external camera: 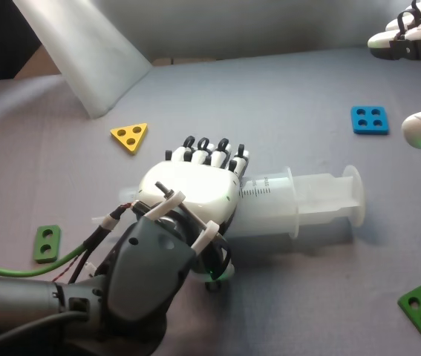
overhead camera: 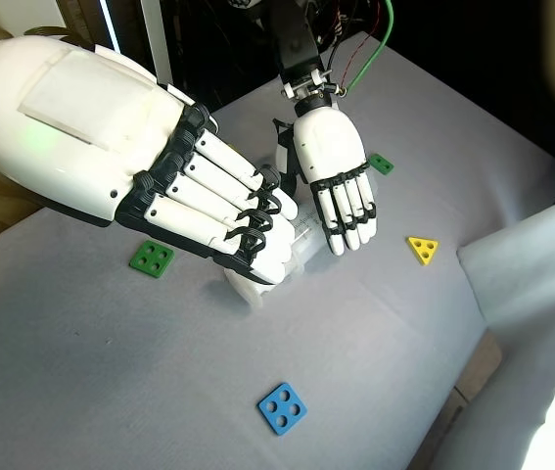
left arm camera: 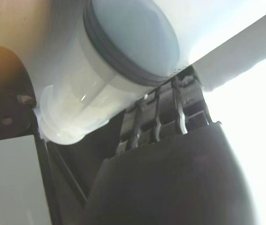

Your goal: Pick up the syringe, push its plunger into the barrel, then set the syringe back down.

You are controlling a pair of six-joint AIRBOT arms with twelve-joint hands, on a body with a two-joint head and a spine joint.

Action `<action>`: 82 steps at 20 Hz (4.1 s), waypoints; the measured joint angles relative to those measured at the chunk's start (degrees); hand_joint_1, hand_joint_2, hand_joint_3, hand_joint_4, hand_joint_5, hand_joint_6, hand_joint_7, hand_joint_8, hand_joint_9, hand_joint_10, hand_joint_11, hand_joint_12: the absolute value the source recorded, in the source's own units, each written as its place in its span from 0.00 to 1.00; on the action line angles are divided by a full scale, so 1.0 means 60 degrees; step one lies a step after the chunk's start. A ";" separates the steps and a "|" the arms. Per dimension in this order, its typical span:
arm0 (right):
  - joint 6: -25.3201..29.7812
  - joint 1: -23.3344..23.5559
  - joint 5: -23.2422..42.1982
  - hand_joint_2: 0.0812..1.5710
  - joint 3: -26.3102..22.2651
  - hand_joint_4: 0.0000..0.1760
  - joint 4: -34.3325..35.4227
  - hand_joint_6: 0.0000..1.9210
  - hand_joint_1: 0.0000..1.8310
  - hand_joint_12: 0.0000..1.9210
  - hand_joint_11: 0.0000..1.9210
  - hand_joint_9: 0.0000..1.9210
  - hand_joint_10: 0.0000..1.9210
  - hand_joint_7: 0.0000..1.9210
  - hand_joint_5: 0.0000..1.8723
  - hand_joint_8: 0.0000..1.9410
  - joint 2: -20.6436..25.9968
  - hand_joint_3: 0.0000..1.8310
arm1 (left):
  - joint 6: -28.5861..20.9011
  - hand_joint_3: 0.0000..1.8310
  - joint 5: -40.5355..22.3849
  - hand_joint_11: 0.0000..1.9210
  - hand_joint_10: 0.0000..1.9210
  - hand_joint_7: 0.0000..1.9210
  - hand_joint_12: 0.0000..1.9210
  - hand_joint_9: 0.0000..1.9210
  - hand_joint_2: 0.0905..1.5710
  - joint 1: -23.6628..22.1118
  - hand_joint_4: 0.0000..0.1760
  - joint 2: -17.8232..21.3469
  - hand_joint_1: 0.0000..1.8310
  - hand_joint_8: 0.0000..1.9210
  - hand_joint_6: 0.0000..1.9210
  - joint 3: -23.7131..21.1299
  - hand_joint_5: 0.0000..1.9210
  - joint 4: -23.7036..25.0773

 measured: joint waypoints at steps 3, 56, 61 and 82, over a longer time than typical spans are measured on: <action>-0.0011 0.0000 0.0004 0.77 0.0000 0.00 0.0000 0.00 0.00 0.14 0.00 0.06 0.00 0.08 0.11 0.00 0.0000 0.00 | 0.0029 0.00 0.0004 0.00 0.00 0.00 0.18 0.01 0.54 -0.0022 0.00 -0.0109 0.64 0.00 0.00 0.0124 0.00 -0.0044; 0.0244 0.0146 -0.0073 0.79 0.0000 0.00 0.0000 0.00 0.00 0.11 0.00 0.05 0.00 0.08 0.09 0.00 0.0011 0.00 | -0.1239 0.00 0.1086 0.36 0.61 0.58 0.60 0.49 0.67 -0.0040 0.00 0.0743 0.76 0.37 0.50 -0.0022 0.50 -0.0521; 0.0521 0.0204 -0.0441 0.73 0.0000 0.00 0.0004 0.00 0.00 0.11 0.00 0.04 0.00 0.06 0.08 0.00 0.0098 0.00 | -0.1657 0.00 0.1217 0.35 0.60 0.59 0.60 0.48 0.67 -0.0430 0.00 0.1122 0.76 0.36 0.49 -0.0149 0.51 -0.0616; 0.1741 0.0426 -0.1636 0.60 -0.0044 0.00 0.3381 0.00 0.00 0.00 0.00 0.00 0.00 0.00 0.00 0.00 0.0586 0.00 | -0.3224 0.00 0.2062 0.33 0.60 0.60 0.62 0.48 0.67 -0.1789 0.00 0.2463 0.76 0.37 0.47 -0.1126 0.53 -0.1931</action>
